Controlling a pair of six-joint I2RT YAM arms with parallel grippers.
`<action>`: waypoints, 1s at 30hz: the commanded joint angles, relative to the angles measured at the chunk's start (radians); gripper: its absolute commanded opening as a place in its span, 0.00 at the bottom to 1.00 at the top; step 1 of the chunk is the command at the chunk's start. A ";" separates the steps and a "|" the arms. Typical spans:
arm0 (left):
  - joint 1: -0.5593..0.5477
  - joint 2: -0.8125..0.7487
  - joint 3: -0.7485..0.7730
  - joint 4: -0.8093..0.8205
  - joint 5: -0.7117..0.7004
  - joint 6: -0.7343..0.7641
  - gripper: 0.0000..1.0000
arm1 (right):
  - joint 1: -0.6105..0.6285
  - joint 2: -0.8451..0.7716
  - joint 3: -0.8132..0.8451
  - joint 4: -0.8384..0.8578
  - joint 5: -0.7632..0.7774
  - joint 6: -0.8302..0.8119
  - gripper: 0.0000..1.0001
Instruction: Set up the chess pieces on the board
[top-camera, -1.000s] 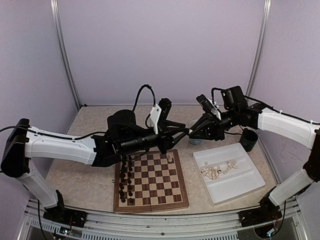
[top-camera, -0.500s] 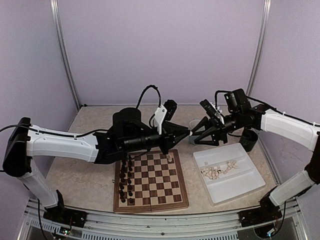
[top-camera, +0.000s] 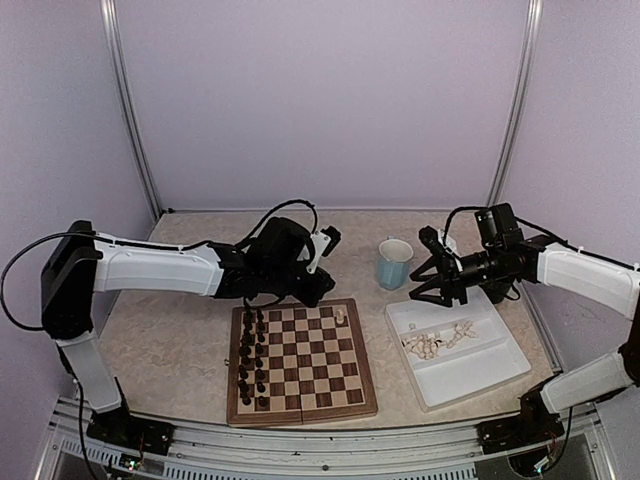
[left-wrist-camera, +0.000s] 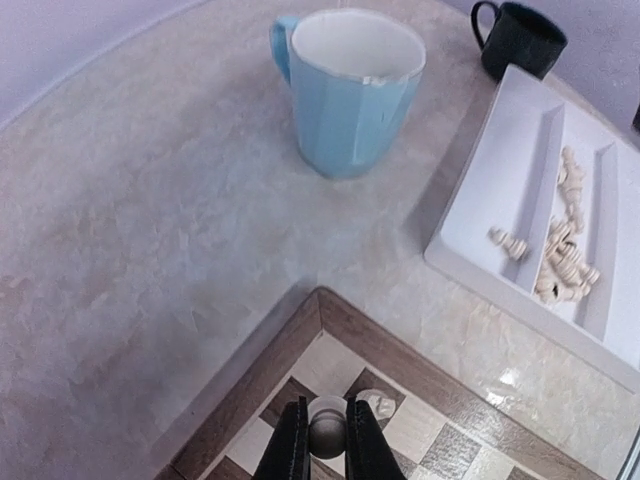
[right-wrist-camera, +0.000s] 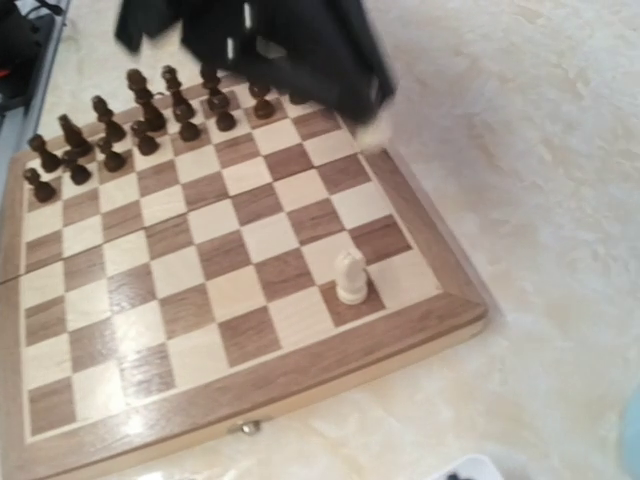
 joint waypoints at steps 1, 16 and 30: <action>-0.002 0.088 0.081 -0.130 -0.010 -0.035 0.06 | -0.005 0.004 0.000 0.026 0.022 -0.011 0.53; 0.002 0.228 0.164 -0.182 -0.030 -0.039 0.07 | -0.005 -0.011 -0.012 0.021 0.026 -0.028 0.53; 0.001 0.243 0.167 -0.216 -0.070 -0.050 0.08 | -0.004 0.006 -0.005 0.010 0.007 -0.033 0.53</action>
